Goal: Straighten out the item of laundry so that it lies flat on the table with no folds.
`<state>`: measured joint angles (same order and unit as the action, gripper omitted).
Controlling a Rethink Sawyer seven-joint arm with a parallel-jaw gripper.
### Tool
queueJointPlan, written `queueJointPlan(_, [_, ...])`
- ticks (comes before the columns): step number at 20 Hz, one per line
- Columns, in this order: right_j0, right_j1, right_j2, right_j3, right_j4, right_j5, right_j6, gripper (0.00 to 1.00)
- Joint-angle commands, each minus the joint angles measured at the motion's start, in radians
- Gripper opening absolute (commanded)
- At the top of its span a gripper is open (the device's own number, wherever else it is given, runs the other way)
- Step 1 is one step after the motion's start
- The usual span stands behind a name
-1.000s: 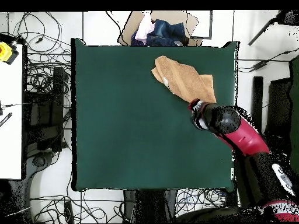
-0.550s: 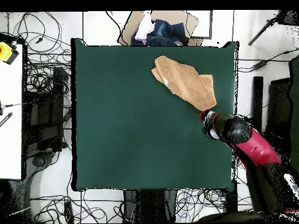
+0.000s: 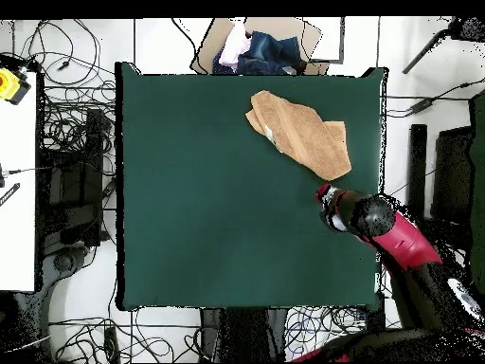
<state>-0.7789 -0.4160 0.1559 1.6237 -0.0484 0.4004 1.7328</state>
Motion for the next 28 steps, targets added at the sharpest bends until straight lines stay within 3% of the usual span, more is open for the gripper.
queueJointPlan(1, [0.025,0.048,0.103,0.063,-0.001,-0.066,0.102,1.0])
queueJointPlan(13, [0.024,0.069,0.089,0.047,-0.009,-0.074,0.108,1.0])
queueJointPlan(21, [0.067,-0.124,0.055,0.16,0.029,0.019,0.164,1.0])
queueJointPlan(28, [0.096,-0.246,0.017,0.163,0.045,0.142,0.151,1.0])
